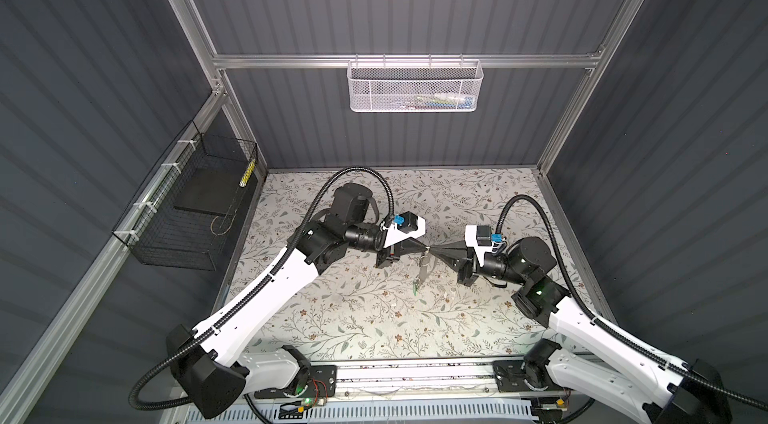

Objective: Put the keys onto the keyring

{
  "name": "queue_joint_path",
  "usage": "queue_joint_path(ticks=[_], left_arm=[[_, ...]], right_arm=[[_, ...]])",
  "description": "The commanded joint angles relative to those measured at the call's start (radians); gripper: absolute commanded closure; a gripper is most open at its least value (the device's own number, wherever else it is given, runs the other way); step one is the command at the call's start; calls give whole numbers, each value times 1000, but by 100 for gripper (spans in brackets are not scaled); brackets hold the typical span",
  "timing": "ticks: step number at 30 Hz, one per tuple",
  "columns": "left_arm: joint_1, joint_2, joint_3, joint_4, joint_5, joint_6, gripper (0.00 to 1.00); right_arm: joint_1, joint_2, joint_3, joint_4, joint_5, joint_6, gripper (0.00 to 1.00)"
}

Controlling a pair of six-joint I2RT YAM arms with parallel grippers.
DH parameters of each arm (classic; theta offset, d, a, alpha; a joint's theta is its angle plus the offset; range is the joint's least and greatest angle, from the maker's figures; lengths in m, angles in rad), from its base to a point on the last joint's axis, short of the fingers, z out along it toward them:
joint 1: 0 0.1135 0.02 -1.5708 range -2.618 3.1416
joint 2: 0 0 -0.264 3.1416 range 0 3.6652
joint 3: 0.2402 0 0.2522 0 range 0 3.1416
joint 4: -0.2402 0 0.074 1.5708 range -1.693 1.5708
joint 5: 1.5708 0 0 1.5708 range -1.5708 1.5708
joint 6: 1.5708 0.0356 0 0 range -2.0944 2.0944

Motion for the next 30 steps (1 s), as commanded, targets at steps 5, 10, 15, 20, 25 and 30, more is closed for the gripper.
queue_joint_path(ticks=[5, 10, 15, 20, 25, 30], left_arm=[[4, 40, 127, -158, -40, 87, 100], [-13, 122, 307, -412, -175, 181, 100], [-75, 192, 426, -565, -304, 222, 100], [-118, 235, 505, -624, -353, 228, 100], [-129, 247, 529, -633, -350, 223, 100], [-140, 254, 534, -636, -349, 223, 100]], right_arm=[[-1, -65, 33, -122, 85, -84, 72], [-1, -126, 113, -470, 180, -259, 64], [0, -132, 114, -455, 202, -242, 64], [5, -108, 100, -390, 164, -201, 66], [12, -91, 84, -354, 138, -181, 70], [23, -65, 89, -348, 126, -180, 76]])
